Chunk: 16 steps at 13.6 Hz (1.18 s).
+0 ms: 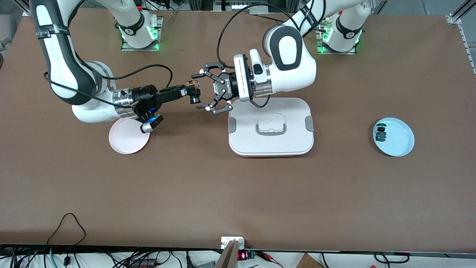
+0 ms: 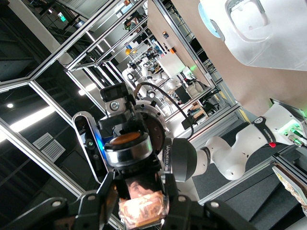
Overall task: Transfer orange switch to right arm and place
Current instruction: 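Bring the right gripper to the switch held by the left gripper, then close the right gripper on the switch and open the left gripper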
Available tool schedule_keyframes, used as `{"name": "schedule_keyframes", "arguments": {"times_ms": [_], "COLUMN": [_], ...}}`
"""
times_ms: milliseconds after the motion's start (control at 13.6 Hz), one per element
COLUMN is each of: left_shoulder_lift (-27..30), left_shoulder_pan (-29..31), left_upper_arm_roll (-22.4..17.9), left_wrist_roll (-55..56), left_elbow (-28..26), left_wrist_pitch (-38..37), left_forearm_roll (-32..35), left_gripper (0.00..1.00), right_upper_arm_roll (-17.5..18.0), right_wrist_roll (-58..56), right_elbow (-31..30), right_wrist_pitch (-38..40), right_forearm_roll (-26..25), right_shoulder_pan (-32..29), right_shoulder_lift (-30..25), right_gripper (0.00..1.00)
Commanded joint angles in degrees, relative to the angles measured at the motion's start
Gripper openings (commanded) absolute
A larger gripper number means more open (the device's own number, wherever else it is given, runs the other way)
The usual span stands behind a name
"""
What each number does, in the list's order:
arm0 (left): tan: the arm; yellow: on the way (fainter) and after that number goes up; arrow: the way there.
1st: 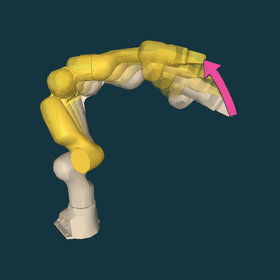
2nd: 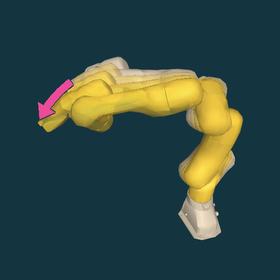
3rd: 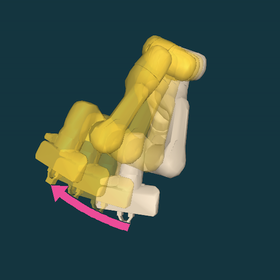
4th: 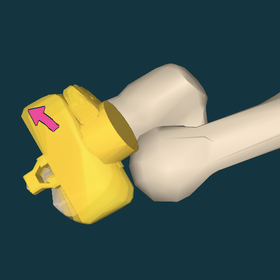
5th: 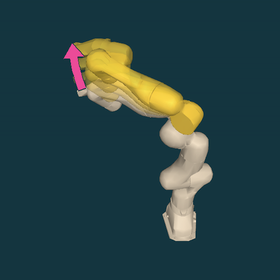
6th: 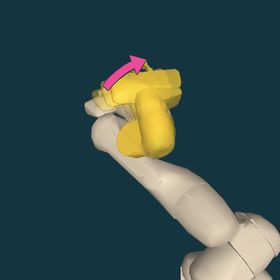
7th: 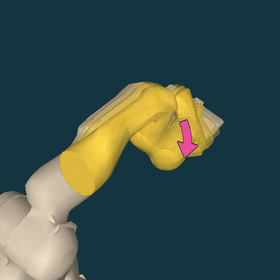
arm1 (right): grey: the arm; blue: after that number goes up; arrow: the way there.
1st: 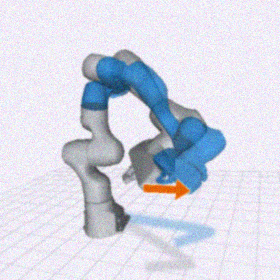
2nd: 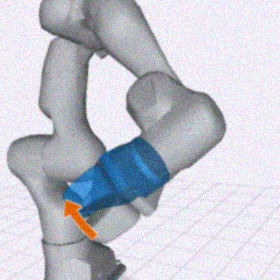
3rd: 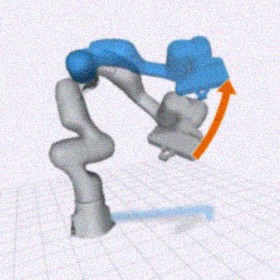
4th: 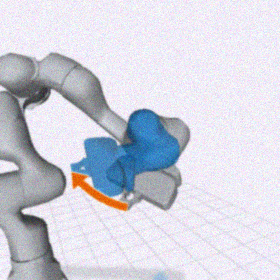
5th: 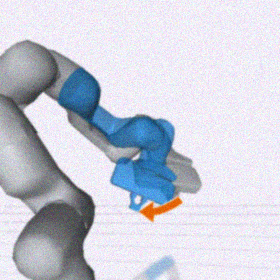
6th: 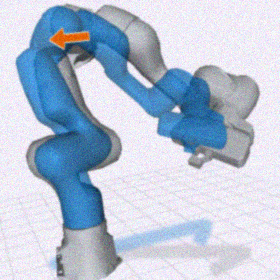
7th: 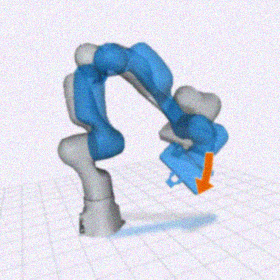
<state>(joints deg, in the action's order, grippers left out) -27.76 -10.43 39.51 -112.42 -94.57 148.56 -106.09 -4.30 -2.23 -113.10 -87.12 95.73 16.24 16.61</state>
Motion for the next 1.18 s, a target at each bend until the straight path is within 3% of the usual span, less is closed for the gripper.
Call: {"name": "schedule_keyframes", "arguments": {"times_ms": [0,294,883,1104], "left_shoulder_lift": [0.3,0.5,0.8,0.7], "left_shoulder_pan": [0.4,1.1,8.0,11.5], "left_upper_arm_roll": [0.2,0.3,0.1,0.0], "left_wrist_roll": [-2.0,-1.6,0.3,3.6], "left_elbow": [-0.4,-0.8,-4.7,-4.8], "left_wrist_pitch": [0.1,-1.1,-17.1,-22.4], "left_forearm_roll": [-2.0,-1.9,-0.8,4.8], "left_gripper": [1.00,1.00,1.00,1.00], "right_upper_arm_roll": [0.0,0.0,0.0,0.0], "right_wrist_roll": [0.1,0.0,0.4,0.3], "right_elbow": [-0.5,-0.4,-0.5,-0.6], "right_wrist_pitch": [0.5,0.5,0.6,0.5], "right_forearm_roll": [1.2,1.3,1.1,1.0], "right_shoulder_pan": [-0.1,-0.2,-2.2,-2.5], "right_shoulder_lift": [-0.8,-0.8,-2.7,-2.5], "right_gripper": [0.06,0.03,0.00,0.00]}}
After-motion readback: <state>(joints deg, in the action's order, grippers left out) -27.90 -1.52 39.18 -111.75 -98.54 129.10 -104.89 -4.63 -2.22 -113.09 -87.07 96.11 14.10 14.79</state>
